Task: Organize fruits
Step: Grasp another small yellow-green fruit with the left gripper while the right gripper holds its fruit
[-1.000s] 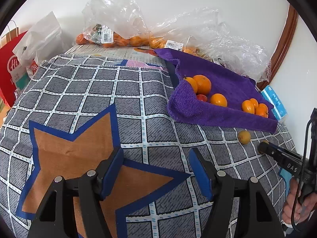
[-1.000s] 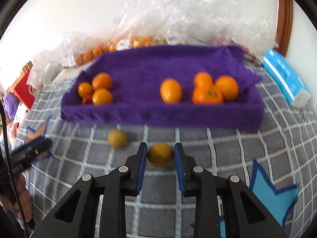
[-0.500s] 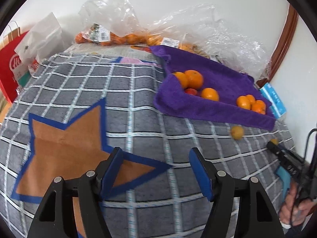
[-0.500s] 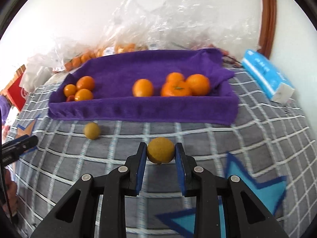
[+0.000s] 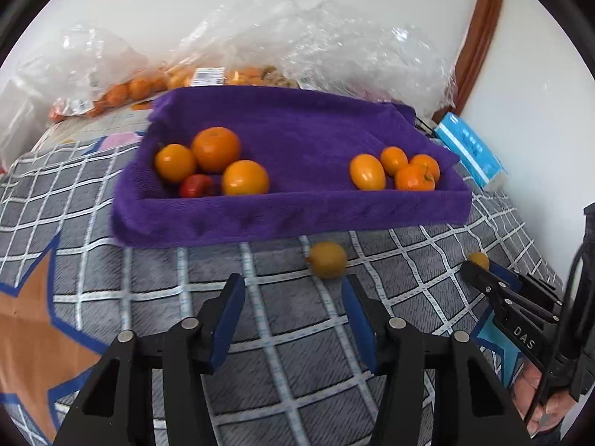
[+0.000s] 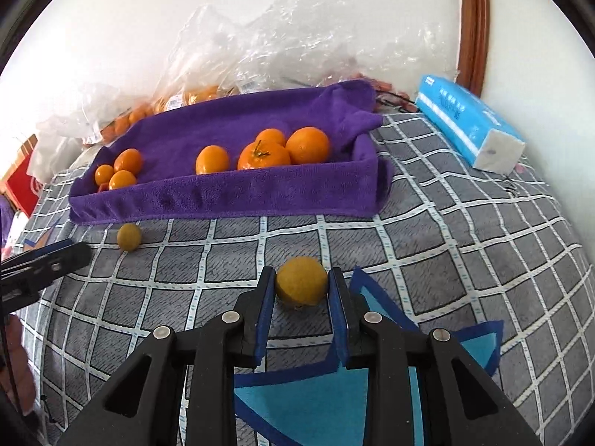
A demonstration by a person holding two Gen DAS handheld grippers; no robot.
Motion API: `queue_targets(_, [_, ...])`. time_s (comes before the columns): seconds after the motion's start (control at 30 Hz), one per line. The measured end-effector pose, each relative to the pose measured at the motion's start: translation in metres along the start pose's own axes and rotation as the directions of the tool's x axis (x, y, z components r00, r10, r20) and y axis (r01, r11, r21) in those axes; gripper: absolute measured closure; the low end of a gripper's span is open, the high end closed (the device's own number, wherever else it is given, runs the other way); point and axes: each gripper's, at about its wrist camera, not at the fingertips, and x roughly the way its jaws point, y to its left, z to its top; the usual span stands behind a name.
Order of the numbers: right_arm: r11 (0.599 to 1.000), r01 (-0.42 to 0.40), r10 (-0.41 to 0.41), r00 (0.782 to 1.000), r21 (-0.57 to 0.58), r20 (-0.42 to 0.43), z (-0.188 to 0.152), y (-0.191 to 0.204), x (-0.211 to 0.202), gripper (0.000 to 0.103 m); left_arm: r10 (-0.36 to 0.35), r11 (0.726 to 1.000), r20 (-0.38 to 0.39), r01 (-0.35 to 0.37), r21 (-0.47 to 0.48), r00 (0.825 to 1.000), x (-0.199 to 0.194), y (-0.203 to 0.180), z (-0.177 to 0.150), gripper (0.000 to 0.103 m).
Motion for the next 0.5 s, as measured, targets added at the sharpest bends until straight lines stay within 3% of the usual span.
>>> queue_targets(0.23, [0.999,-0.012,0.012,1.000,0.035,0.009,-0.001,-0.006,-0.002,0.074,-0.048,0.999,-0.012,0.048,-0.022,0.999,0.018,-0.016,0.009,0.059])
queue_targets(0.3, [0.999,-0.014,0.013,1.000,0.045,0.008,-0.001,-0.007,-0.002,0.074,-0.025,1.000,-0.035,0.024,-0.011,0.999,0.027,-0.021,0.012,0.075])
queue_targets(0.33, [0.999,-0.011,0.011,1.000,0.048,0.008,-0.001,-0.008,-0.002,0.074,-0.008,1.000,-0.029,0.008,0.000,1.000,0.027,-0.022,0.013,0.078])
queue_targets(0.43, [0.999,-0.012,0.011,1.000,0.047,0.007,-0.001,-0.007,-0.002,0.074,-0.057,0.998,-0.013,0.057,-0.031,0.998,0.017,-0.013,0.011,0.078])
queue_targets(0.5, [0.999,-0.005,0.005,1.000,0.045,0.007,0.000,-0.007,-0.002,0.074,-0.053,0.997,-0.001,0.053,-0.059,0.999,0.005,-0.001,0.008,0.078])
